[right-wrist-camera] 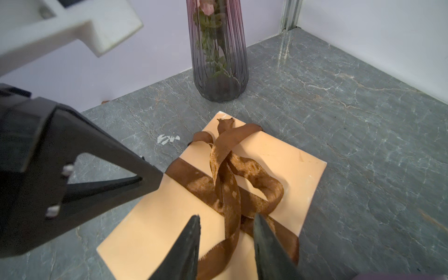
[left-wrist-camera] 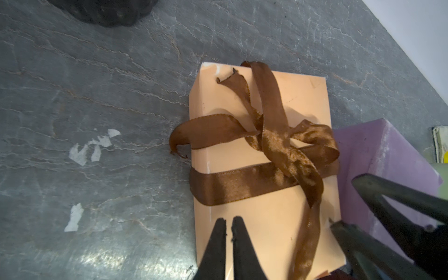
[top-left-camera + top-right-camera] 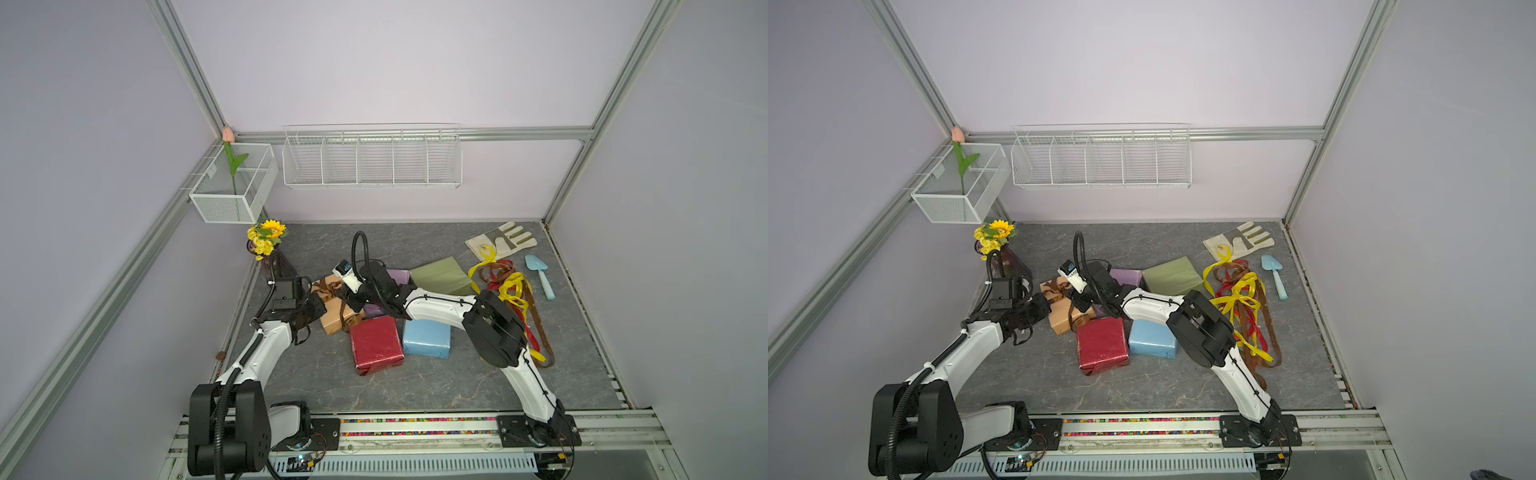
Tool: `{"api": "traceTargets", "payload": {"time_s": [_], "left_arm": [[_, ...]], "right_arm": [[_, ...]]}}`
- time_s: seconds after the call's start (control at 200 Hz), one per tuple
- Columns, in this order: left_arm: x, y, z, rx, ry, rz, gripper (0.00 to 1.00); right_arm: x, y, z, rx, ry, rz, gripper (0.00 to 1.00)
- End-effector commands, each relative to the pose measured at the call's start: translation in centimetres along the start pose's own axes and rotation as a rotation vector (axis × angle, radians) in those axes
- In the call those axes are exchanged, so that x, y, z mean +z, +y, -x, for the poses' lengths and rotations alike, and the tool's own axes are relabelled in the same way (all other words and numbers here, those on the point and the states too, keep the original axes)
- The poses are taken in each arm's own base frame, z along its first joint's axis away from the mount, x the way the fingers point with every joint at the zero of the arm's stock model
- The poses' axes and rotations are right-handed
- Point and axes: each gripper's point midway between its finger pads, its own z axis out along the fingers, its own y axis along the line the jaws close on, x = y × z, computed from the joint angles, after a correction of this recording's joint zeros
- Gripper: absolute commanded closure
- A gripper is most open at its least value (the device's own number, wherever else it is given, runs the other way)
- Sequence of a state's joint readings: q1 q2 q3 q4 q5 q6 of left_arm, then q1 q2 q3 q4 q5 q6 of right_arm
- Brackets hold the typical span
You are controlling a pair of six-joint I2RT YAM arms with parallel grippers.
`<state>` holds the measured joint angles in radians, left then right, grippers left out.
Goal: Untie the ribbon bows on the gift boxes
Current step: Untie the ribbon from the gift box.
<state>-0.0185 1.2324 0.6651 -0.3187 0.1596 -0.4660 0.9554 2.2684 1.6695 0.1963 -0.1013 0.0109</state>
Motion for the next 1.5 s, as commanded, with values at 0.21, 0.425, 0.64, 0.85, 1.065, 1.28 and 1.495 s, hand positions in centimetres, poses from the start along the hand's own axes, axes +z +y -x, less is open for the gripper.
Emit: {"api": "traceTargets", "payload": {"time_s": [0.21,0.425,0.64,0.85,1.065,1.28,1.495], "left_arm": [[0.0,-0.4,0.5,0.01,-0.008,-0.016,0.89],[0.2,-0.3,0.4,0.01,-0.005,-0.017,0.89],[0.5,-0.4,0.3,0.007,0.003,-0.021,0.9],[0.4,-0.4,0.4,0.008,0.0,-0.023,0.9],[0.5,-0.3,0.2,0.007,0.005,-0.022,0.9],[0.7,-0.3,0.3,0.005,0.004,-0.02,0.9],[1.0,-0.3,0.4,0.002,0.009,-0.016,0.9]], "right_arm": [[1.1,-0.4,-1.4,0.018,0.042,0.0,0.62],[1.4,-0.3,-1.9,0.022,0.064,0.008,0.66],[1.4,-0.2,-2.2,0.023,0.083,0.014,0.68],[1.9,-0.3,-2.7,0.026,0.11,0.012,0.69],[1.5,0.0,-2.4,0.021,0.108,0.025,0.78],[-0.6,0.7,0.2,0.003,0.059,0.045,0.87],[-5.2,1.9,3.8,-0.027,-0.014,0.066,0.89]]}}
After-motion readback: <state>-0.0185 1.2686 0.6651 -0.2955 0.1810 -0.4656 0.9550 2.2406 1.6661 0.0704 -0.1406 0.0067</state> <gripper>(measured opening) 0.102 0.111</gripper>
